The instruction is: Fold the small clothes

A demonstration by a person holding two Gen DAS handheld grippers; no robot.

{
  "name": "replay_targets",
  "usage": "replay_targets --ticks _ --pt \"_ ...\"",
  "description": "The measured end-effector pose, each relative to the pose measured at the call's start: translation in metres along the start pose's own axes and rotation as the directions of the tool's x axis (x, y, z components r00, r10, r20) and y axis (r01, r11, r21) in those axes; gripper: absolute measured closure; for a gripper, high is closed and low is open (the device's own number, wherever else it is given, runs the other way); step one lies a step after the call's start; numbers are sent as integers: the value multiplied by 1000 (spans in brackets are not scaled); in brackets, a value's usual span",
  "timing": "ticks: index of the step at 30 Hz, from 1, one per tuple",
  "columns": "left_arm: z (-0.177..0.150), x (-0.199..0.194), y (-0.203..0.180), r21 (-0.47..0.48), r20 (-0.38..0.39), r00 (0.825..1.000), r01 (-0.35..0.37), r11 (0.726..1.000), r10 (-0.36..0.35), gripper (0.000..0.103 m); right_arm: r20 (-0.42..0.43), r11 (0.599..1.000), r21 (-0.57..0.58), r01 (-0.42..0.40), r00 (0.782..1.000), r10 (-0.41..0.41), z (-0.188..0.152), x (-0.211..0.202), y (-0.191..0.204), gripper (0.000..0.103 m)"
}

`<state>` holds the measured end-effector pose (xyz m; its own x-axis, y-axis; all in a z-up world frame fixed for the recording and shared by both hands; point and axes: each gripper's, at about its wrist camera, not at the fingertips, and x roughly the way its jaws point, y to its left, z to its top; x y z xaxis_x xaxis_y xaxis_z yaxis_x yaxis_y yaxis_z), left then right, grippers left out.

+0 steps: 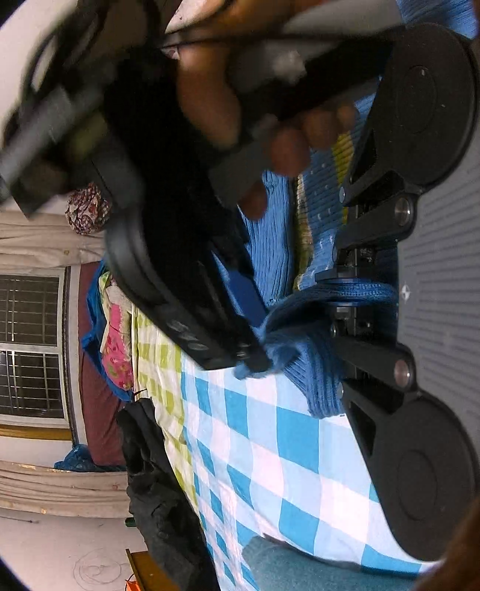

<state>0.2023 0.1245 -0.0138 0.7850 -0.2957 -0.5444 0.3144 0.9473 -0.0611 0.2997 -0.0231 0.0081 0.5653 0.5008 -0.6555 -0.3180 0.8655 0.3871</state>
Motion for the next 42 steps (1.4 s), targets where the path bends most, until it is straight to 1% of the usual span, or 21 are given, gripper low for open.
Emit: replay_targets --ticks 1,2,3,6,8,10,12,15,16,19,22,26,30,31,33,34,36,38,39,41,42 --pt "0 -1 0 -2 2 1000 1 1000 -1 88 -17 1000 -3 15 1000 -15 0 5 0 76" --pt "0 0 1 -5 3 1000 2 1000 -2 88 -28 1000 4 26 999 -25 -1 8 -1 83" --pt "0 -2 1 -10 4 1000 5 1000 -5 88 -35 999 30 28 999 -27 -1 10 -5 87" --pt "-1 -3 2 -13 7 1000 9 1000 -8 88 -22 990 138 -25 999 28 0 5 -23 88" --pt "-1 -2 1 -11 5 1000 11 1000 -11 88 -12 980 190 -66 998 69 1 1 -34 86" --pt "-1 -2 -1 -8 2 1000 12 1000 -12 88 -2 975 209 -73 997 76 1 -1 -39 86" --pt "-1 -1 -2 -5 1 1000 13 1000 -13 88 8 971 222 -86 996 86 3 -3 -40 82" --pt "-1 -1 -2 -2 -2 1000 17 1000 -17 88 23 956 259 -137 991 136 6 -2 -42 82" --pt "-1 -2 -2 -1 -3 1000 17 1000 -17 88 23 958 257 -129 992 127 7 -1 -41 82" --pt "-3 -4 -3 0 -4 1000 20 1000 -20 88 -7 975 217 -54 998 56 9 4 -34 83" --pt "-3 -4 -2 -1 -3 1000 22 1000 -22 88 -36 976 212 -49 998 57 8 9 -34 81" --pt "-1 -1 -3 4 -2 1000 20 1000 -20 88 -50 985 173 -14 998 23 9 10 -31 81" --pt "0 -3 -4 9 1 1000 11 1000 -11 88 -72 984 179 -15 997 29 10 16 -32 82" --pt "0 -3 -4 13 1 1000 7 1000 -7 88 -73 984 175 -13 997 26 11 16 -32 85" --pt "1 -4 -6 22 5 1000 -4 1000 4 88 -68 984 178 -13 997 25 11 14 -33 95" --pt "1 -5 -6 26 5 1000 -8 1000 8 87 -60 983 182 -15 998 27 12 11 -35 95" --pt "4 -5 -8 26 8 1000 -14 1000 14 82 -28 981 195 -22 999 28 14 2 -41 96" --pt "7 -7 -8 21 18 1000 -17 1000 17 70 21 976 216 -34 999 30 17 -12 -51 96" --pt "9 -8 -9 21 28 999 -19 1000 19 66 45 972 232 -43 998 33 19 -21 -56 96" --pt "12 -10 -12 30 50 998 -26 999 25 52 99 964 261 -57 995 32 23 -39 -69 96" --pt "15 -11 -15 39 66 997 -30 999 27 49 136 959 277 -65 990 28 25 -51 -77 96"
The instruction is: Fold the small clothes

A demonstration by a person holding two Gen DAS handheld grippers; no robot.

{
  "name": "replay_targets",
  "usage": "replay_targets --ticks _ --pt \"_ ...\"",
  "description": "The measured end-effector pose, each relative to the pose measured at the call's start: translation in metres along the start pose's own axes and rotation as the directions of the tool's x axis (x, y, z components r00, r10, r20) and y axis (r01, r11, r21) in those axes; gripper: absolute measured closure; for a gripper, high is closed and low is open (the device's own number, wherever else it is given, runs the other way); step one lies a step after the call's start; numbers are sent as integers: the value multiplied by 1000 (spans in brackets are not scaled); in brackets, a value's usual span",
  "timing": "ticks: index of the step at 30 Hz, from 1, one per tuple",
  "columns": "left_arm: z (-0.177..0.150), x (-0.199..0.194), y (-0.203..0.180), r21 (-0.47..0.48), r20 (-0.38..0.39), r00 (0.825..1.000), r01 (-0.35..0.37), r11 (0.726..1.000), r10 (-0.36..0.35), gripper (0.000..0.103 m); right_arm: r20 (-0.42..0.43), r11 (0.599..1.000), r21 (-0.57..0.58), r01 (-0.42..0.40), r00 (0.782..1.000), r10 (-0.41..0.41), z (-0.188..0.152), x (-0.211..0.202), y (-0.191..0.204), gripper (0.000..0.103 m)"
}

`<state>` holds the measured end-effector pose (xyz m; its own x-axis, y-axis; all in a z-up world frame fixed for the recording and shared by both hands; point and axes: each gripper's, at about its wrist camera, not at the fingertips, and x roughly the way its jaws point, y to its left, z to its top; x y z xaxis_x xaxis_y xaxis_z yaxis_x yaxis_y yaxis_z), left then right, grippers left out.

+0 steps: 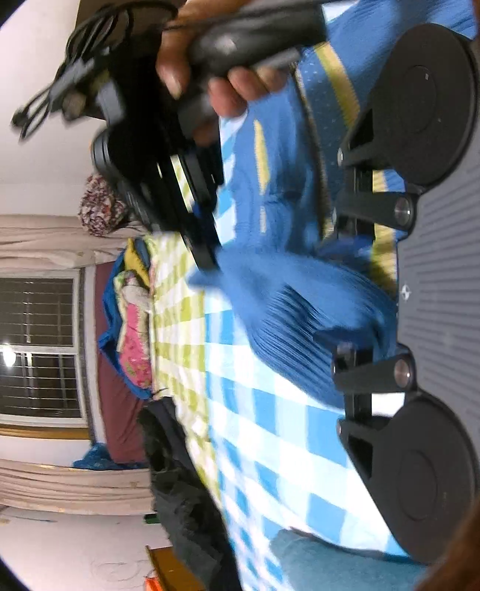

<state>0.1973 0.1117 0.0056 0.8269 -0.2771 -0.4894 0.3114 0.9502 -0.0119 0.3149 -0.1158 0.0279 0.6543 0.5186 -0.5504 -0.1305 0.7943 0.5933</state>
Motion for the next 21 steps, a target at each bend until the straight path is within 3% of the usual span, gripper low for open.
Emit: replay_targets --ticks 5,10,12,16,21 --pt "11 5 -17 49 52 999 -9 999 6 31 172 996 85 -25 985 10 24 -63 -36 96" --pt "12 28 -39 110 39 999 -6 994 2 27 305 983 181 -3 951 -53 22 -123 -90 96" --pt "9 37 -49 123 14 1000 2 992 -4 27 309 977 213 19 947 -86 9 -134 -113 96" --pt "3 44 -60 165 -20 1000 -11 986 14 27 248 958 280 64 959 -136 -20 -136 -148 96" --pt "4 47 -63 187 -36 999 -14 982 21 27 231 939 336 78 959 -163 -26 -132 -167 96"
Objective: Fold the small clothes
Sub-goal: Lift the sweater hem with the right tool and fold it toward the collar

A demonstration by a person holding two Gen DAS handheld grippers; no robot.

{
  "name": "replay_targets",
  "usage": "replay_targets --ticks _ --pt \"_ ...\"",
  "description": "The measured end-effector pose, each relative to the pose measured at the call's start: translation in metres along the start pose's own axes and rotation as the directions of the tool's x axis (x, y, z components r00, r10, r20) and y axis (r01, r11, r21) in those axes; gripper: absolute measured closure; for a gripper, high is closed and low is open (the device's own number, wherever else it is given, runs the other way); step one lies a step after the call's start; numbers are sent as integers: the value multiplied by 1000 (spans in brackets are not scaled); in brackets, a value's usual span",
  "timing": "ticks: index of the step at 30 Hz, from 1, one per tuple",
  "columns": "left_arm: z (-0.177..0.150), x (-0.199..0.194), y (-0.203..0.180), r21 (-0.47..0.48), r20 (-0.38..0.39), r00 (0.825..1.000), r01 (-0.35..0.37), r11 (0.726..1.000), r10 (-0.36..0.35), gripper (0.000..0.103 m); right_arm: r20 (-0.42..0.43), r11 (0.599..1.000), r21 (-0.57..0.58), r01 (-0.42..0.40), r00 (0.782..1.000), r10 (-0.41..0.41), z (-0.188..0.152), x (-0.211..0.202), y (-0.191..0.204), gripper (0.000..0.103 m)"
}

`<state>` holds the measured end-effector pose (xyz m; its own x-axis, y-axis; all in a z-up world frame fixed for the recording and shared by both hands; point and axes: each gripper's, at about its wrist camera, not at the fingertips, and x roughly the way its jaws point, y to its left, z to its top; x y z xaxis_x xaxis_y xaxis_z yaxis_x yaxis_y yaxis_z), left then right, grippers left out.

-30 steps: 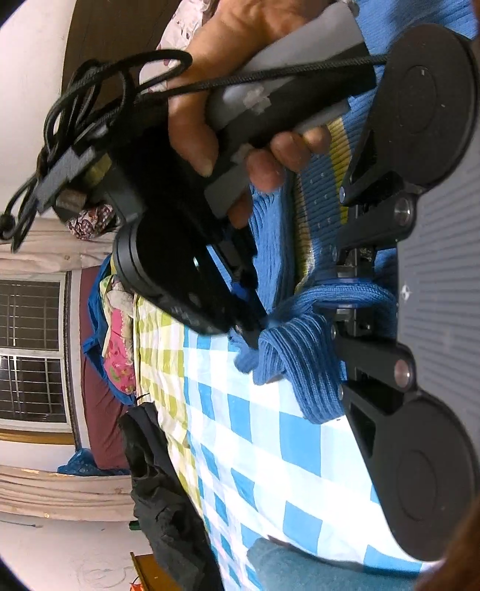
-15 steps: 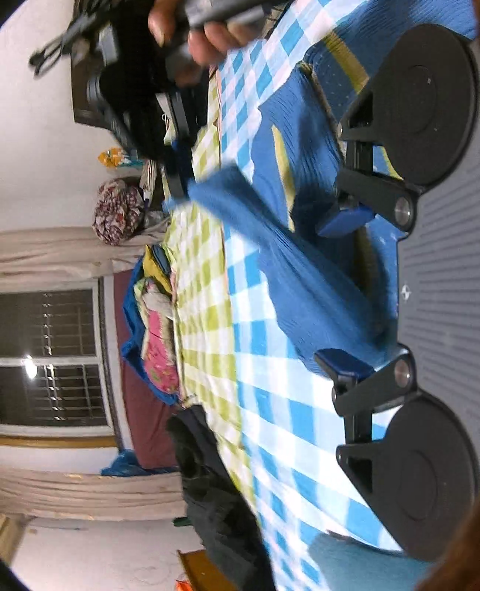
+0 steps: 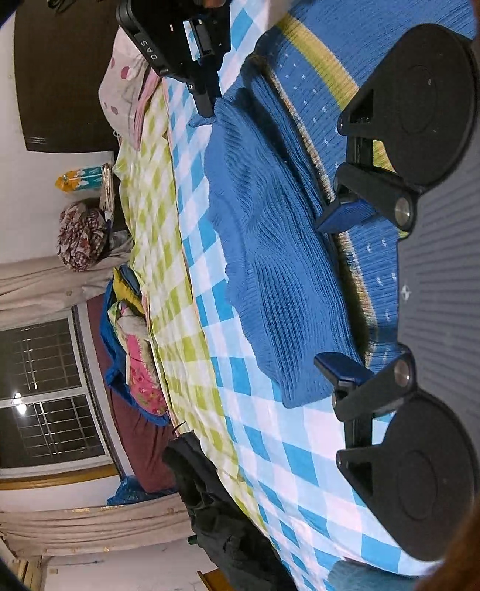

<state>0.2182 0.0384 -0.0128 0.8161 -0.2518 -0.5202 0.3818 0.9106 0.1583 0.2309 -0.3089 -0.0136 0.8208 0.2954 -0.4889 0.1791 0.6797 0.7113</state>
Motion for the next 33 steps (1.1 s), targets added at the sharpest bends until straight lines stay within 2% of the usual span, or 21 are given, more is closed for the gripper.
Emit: replay_targets --ticks 4,9,13,17,18,20,22,23,24,28,31,33 --pt "-2 5 2 -10 -18 1000 -6 1000 6 27 -13 999 -14 38 999 -38 0 3 1 95" --pt "-10 3 9 -30 -59 998 -13 999 11 27 -17 991 -48 124 992 -125 -8 -7 -9 91" --pt "-10 -6 10 -30 -43 999 -7 1000 6 27 3 983 -95 157 987 -158 -12 -21 -5 88" --pt "-1 -8 9 -36 -17 1000 0 999 -1 27 18 982 -113 151 989 -150 -10 -24 0 68" --pt "1 -7 8 -38 -14 1000 3 999 -3 27 13 983 -106 151 988 -151 -9 -21 -1 67" --pt "4 -6 7 -40 -10 1000 6 999 -7 27 -7 986 -93 141 990 -142 -8 -14 -1 67" --pt "5 -7 6 -38 -8 1000 11 999 -11 27 -28 987 -83 141 989 -143 -7 -5 -2 72" --pt "5 -7 5 -34 -7 1000 12 999 -12 27 -34 988 -73 139 989 -142 -6 -2 -2 86" --pt "6 -7 5 -31 -5 1000 12 999 -12 27 -36 989 -61 137 990 -140 -4 0 -2 95" --pt "11 -10 5 -37 20 1000 18 999 -18 27 0 995 -44 95 995 -95 10 -1 8 95" --pt "15 -18 8 -63 71 997 26 998 -22 27 68 997 -82 -16 997 22 15 -16 31 96" --pt "15 -20 10 -71 81 996 29 997 -23 27 128 986 -132 -98 985 114 13 -34 44 96"
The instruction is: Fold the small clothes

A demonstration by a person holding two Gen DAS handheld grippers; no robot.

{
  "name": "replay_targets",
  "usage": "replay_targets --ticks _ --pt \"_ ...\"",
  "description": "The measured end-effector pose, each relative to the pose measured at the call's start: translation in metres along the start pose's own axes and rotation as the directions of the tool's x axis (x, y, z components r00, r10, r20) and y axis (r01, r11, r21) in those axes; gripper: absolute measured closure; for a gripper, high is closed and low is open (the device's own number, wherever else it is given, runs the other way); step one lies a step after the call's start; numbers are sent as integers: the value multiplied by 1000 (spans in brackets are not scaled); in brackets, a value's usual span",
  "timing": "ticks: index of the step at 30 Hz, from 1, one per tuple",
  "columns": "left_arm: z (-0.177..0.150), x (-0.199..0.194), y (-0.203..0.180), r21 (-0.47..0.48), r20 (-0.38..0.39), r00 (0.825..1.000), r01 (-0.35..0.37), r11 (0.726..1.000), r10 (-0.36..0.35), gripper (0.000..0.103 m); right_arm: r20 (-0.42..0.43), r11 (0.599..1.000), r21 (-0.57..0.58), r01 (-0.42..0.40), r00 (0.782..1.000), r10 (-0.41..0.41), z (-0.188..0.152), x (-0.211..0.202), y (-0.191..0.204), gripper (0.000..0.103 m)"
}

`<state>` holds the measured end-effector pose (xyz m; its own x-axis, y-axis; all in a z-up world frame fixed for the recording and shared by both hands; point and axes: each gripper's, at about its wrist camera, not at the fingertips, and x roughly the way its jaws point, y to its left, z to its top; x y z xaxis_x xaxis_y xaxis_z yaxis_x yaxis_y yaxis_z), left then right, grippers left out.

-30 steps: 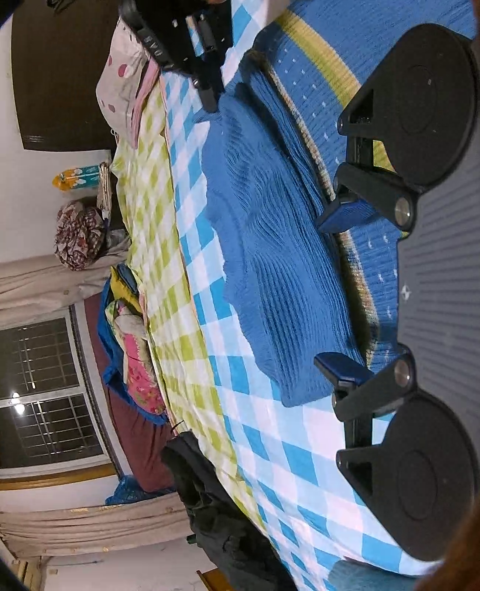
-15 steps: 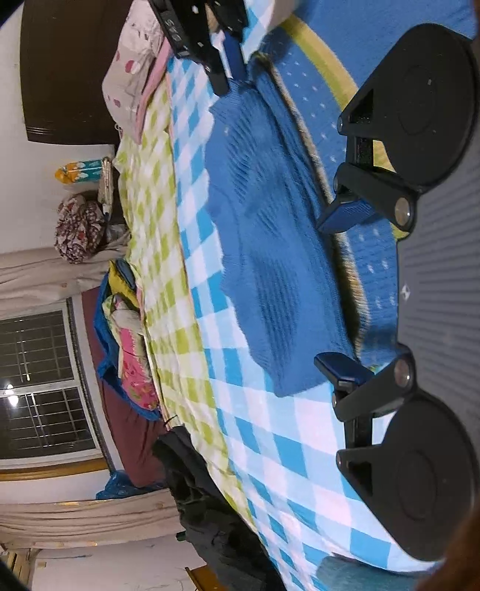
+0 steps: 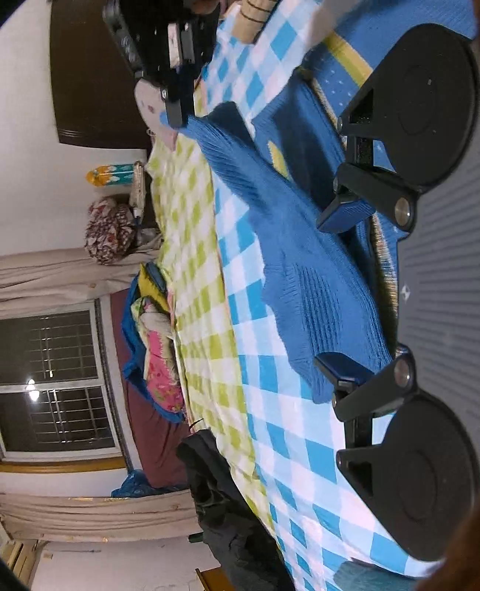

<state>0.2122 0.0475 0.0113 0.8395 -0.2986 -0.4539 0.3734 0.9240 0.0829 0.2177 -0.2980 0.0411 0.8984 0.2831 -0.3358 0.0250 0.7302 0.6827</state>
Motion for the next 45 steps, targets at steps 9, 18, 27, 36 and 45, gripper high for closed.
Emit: replay_targets --ticks 9,18,27,36,45 --pt "-21 8 -2 28 -102 995 -6 1000 9 27 -168 970 79 229 962 -213 -39 5 -65 95" --pt "-11 6 -1 33 -67 998 -20 999 22 27 -115 957 -47 285 951 -288 -35 -9 -44 91" --pt "10 38 -4 -6 -24 998 -52 999 51 27 -42 942 -183 282 955 -294 -34 0 -15 89" --pt "-16 66 23 -41 -156 980 -133 990 125 26 -138 923 -237 304 930 -341 -47 52 -22 91" --pt "-27 7 27 -91 -137 985 -122 988 109 27 -142 931 -239 276 939 -314 -62 2 -6 81"
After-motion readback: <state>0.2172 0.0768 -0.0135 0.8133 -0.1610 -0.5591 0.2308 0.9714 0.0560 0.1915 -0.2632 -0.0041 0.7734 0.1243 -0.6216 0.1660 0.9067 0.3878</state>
